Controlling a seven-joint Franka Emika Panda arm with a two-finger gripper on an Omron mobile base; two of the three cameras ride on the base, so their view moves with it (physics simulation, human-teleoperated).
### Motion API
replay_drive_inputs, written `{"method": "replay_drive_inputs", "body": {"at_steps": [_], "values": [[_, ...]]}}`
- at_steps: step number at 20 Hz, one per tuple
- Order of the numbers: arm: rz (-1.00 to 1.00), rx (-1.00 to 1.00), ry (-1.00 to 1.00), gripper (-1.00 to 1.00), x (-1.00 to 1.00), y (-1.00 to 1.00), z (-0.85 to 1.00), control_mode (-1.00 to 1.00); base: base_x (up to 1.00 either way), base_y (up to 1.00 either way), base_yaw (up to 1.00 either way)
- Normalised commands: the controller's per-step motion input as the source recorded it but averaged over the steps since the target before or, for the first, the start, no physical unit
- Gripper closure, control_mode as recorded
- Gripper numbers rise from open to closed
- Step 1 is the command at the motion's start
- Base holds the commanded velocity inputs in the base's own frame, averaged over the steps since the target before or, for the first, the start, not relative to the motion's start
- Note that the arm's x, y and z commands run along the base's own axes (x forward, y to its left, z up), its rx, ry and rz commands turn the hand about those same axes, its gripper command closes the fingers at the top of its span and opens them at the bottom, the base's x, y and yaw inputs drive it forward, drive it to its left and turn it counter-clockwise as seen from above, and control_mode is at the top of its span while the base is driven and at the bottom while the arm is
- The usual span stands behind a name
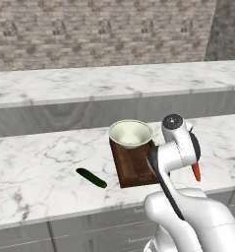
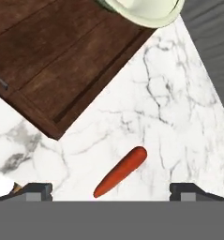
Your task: Place the two vegetables and bowl onto the tray for setting up a vegetable dip station.
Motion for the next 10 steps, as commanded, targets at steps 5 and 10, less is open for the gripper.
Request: {"method": "replay_drive_inputs", "body": {"at_steps": [5, 10], "values": [[-0.29, 0.06, 0.11, -1.00, -0.31, -0.29, 0.12, -1.00, 0.00, 0.00, 0.00], [-0.26, 0.04, 0.16, -1.00, -0.09, -0.25, 0.08, -1.00, 0.00, 0.00, 0.00]]}}
